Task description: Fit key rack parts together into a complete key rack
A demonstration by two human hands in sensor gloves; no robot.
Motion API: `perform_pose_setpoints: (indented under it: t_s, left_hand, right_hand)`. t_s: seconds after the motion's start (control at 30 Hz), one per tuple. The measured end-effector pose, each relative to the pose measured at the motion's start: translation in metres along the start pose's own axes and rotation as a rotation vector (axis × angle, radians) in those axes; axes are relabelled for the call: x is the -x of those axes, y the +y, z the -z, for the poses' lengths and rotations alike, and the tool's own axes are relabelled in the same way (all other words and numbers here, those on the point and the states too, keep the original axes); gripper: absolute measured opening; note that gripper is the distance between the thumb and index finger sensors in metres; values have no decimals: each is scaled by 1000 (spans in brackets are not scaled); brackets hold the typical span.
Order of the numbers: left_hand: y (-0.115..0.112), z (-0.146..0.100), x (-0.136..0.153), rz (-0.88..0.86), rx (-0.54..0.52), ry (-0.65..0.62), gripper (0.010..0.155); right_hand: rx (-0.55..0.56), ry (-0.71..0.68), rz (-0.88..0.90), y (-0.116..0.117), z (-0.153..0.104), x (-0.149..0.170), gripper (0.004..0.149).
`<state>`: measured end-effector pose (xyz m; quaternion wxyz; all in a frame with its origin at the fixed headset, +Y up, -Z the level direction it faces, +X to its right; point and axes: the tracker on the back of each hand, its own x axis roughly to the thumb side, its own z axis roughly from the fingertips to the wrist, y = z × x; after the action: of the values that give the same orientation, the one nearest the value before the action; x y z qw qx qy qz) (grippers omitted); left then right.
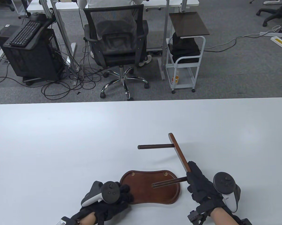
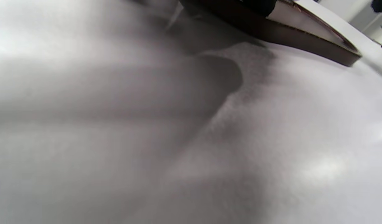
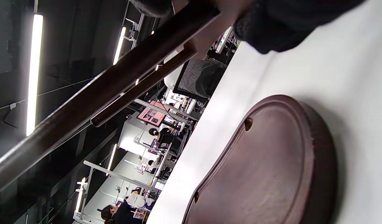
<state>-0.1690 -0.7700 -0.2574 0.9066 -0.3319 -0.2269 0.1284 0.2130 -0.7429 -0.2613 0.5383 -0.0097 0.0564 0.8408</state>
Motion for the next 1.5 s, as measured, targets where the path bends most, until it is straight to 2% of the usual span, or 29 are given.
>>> perform_pose_setpoints:
  t_s: [0.17, 0.3, 0.4, 0.53, 0.6, 0.77, 0.83, 0.9, 1.0, 1.1, 1.27, 1.5]
  left_hand:
    - [4, -1, -2, -3, -6, -7, 53]
    - [25, -6, -1, -68, -136, -3, 54]
    - [54, -8, -2, -203, -269, -11, 55]
    - [90, -4, -4, -513, -432, -31, 53]
    - [100, 2, -4, -629, -458, -15, 51]
    - [104, 19, -3, -950, -392, -36, 54]
    - [97, 27, -4, -1094, -304, -99, 63]
    - [89, 36, -4, -1211, -160, -202, 74]
    - [81, 41, -3, -1329, -74, -265, 88]
    - [77, 44, -1, -1398, -36, -285, 95]
    - [72, 46, -3, -1523, 37, -324, 97]
    - [63, 50, -1, -1575, 49, -262, 93]
  right_hand:
    - [-6, 4, -1, 1, 0, 0, 61]
    - [-11, 4, 4, 1, 0, 0, 61]
    - [-12, -13, 26, 0, 2, -3, 61]
    - [-2, -47, 49, -6, 7, -8, 59]
    - [6, -67, 48, -8, 10, -10, 58]
    - [-3, -119, 49, -13, 22, -20, 55]
    - [-1, -138, 33, -16, 28, -25, 55]
    - [-2, -164, 14, -18, 35, -33, 54]
    - [-15, -192, -10, -16, 44, -43, 53]
    - [-46, -209, -16, -12, 53, -51, 52]
    - [-90, -207, -40, -3, 60, -53, 50]
    - [-114, -216, -88, 1, 59, -46, 47]
